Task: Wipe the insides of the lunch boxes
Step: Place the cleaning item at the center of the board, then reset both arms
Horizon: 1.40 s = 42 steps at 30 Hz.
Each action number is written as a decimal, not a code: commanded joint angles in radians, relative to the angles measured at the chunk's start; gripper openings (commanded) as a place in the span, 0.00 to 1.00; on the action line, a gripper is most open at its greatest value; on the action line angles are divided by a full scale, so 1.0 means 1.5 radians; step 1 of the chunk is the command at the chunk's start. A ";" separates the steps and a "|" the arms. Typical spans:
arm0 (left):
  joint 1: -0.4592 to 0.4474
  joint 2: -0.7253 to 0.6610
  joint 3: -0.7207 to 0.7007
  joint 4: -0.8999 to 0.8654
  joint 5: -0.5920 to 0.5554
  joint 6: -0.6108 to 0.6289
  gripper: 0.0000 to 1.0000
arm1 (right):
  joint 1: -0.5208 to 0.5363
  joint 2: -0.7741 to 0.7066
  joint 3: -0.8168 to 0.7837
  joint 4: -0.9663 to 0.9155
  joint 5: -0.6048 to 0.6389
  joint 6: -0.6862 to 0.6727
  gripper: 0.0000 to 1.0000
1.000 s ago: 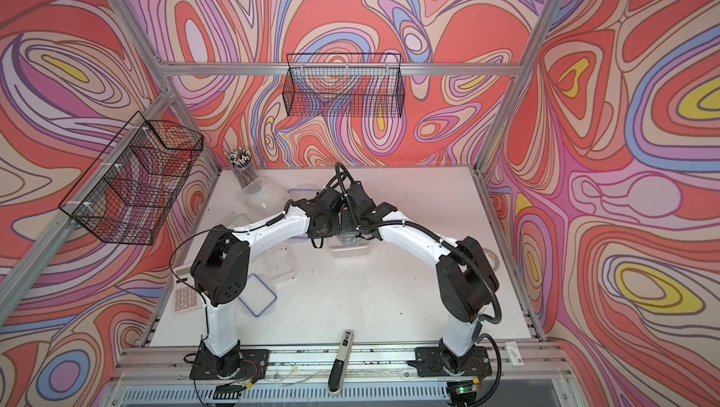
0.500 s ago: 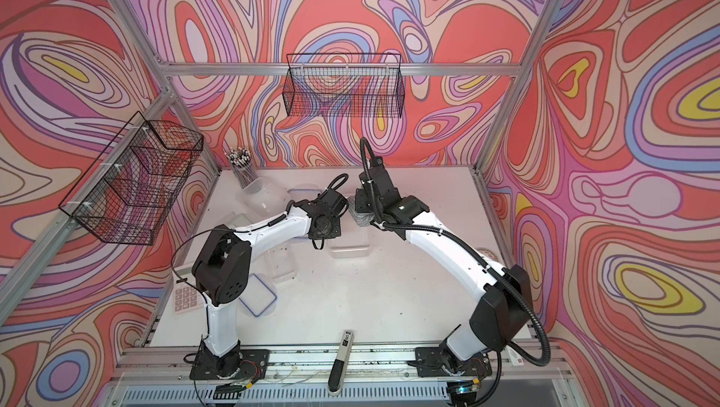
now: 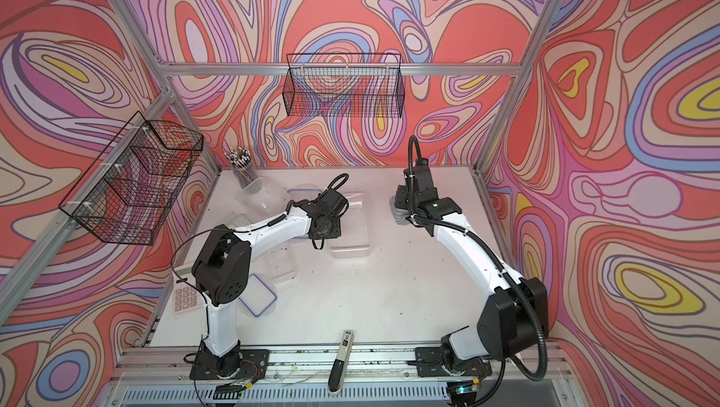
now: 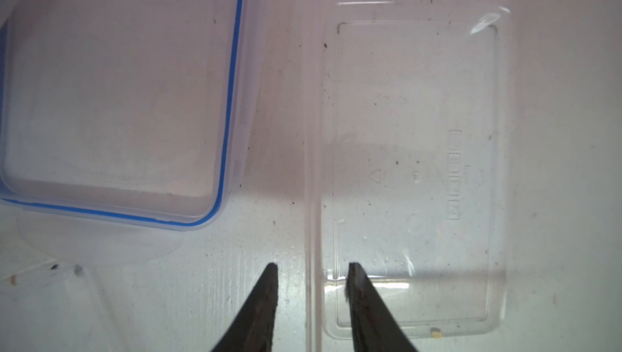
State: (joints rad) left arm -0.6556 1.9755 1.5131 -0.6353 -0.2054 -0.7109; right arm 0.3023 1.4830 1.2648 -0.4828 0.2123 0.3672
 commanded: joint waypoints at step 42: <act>0.325 -0.509 -0.403 0.270 -0.113 0.255 1.00 | -0.126 -0.002 -0.247 0.375 -0.081 -0.091 0.99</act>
State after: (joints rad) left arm -0.2180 1.2320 0.9783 -0.3107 -0.3244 -0.4034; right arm 0.1299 1.4654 0.9375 -0.1284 0.0650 0.2733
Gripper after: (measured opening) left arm 0.998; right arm 0.986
